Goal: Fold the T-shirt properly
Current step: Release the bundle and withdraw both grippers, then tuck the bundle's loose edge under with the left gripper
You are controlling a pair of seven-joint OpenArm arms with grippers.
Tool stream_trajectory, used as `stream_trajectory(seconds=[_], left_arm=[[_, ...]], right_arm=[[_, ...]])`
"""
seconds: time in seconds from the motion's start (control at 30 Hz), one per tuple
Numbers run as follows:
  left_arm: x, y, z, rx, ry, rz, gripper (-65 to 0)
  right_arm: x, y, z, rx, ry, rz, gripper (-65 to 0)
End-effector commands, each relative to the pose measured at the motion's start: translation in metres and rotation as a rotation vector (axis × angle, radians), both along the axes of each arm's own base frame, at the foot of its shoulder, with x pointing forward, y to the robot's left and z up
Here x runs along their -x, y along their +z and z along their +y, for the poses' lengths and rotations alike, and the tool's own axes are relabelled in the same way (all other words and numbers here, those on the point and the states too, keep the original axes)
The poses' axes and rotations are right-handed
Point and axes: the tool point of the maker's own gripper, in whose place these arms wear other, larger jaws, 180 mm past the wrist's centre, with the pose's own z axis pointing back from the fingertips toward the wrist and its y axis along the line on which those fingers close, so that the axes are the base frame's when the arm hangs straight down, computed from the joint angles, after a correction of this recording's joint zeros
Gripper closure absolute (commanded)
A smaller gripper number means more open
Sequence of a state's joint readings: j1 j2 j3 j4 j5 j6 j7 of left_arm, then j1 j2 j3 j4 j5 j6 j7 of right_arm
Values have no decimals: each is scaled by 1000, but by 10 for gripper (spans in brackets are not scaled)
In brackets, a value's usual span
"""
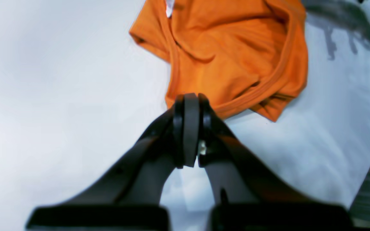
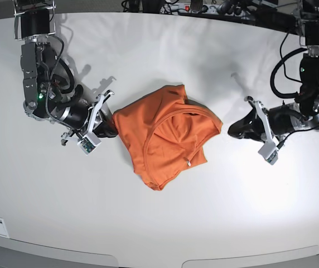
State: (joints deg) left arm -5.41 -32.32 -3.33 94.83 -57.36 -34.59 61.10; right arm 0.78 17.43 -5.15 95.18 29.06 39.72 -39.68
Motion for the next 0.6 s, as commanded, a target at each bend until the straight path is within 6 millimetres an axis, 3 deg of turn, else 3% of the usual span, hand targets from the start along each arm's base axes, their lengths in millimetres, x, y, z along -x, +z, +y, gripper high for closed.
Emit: stream_trajectory(seconds=[0.0, 0.1, 0.17, 0.3, 0.57], left_arm=[[-3, 9, 1, 27, 17, -26, -51], [9, -13, -2, 42, 81, 52, -356], [15, -28, -6, 54, 134, 96, -482], [19, -48, -16, 69, 221, 134, -492], [12, -55, -48, 142, 285, 124, -492]], right_arm=[[-9, 17, 1, -30, 5, -52, 0], [-9, 17, 1, -30, 5, -52, 0], [-9, 17, 1, -29, 5, -52, 0], [-8, 16, 0, -23, 5, -47, 0], [-8, 16, 0, -23, 5, -47, 0]])
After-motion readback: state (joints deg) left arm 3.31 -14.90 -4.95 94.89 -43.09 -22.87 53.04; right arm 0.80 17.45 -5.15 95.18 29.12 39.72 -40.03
